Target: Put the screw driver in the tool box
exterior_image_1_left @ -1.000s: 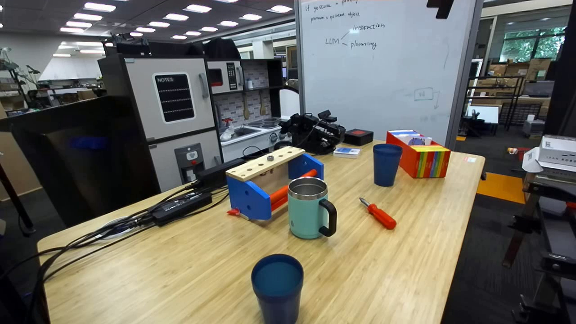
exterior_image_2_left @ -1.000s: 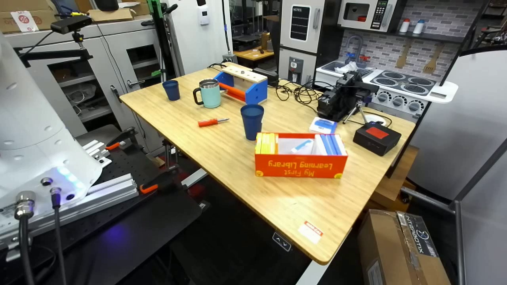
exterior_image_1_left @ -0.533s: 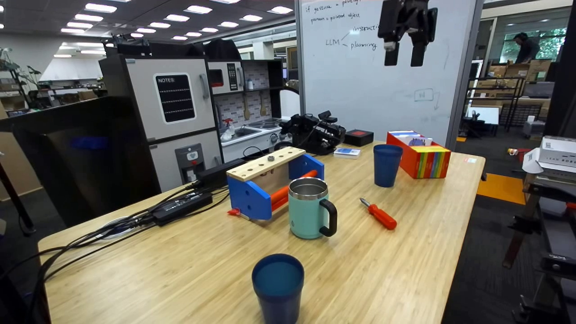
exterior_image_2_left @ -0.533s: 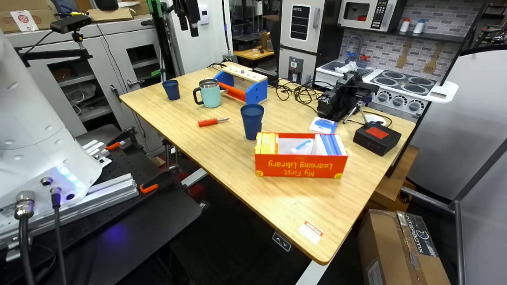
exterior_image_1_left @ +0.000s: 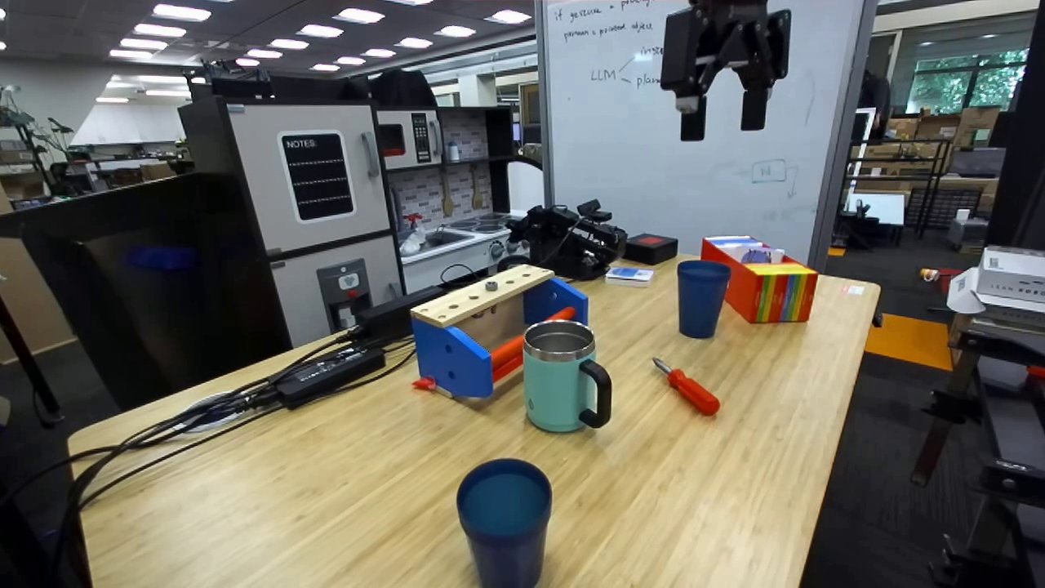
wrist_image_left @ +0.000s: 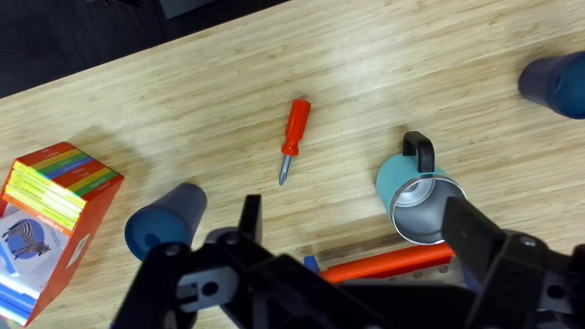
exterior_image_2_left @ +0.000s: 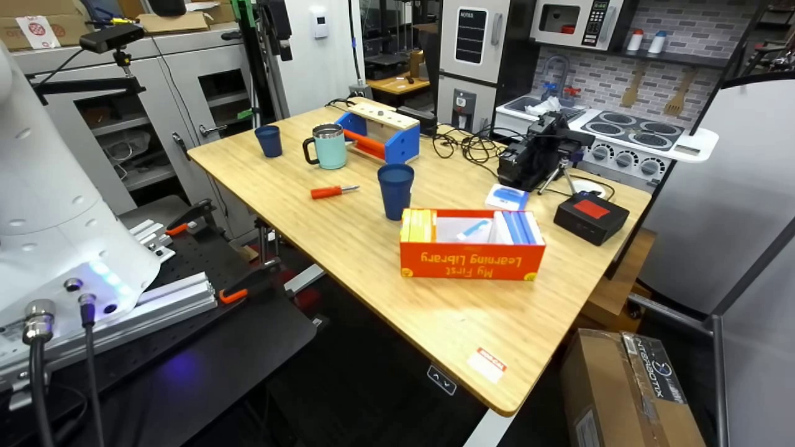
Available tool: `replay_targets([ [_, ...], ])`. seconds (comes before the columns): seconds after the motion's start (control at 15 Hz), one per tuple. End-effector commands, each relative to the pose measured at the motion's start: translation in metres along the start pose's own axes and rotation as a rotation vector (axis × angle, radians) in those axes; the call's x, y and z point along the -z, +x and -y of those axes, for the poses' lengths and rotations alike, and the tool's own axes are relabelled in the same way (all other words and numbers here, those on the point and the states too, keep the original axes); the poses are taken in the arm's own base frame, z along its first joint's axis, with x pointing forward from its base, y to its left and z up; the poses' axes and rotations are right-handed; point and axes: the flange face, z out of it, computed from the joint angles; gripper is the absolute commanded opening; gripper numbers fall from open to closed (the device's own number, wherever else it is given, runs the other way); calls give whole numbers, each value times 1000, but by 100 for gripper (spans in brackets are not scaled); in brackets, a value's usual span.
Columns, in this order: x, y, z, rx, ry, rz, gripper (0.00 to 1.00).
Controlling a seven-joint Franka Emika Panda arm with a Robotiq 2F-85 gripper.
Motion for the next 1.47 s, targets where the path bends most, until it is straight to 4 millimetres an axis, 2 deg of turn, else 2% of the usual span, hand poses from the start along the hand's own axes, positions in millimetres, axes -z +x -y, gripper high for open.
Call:
replay_targets([
  [0.0, 0, 0, 0, -1, 0, 1, 100],
  [0.2, 0, 0, 0, -1, 0, 1, 100],
  [0.33, -15, 1, -1, -35, -24, -44, 100],
  [0.67, -69, 9, 11, -247, 31, -30, 100],
  [1.0, -129, 17, 14, -454, 52, 4, 100],
  [1.2, -164, 8, 25, -440, 44, 9, 100],
  [1.4, -202, -14, 34, -356, 26, 5, 100],
])
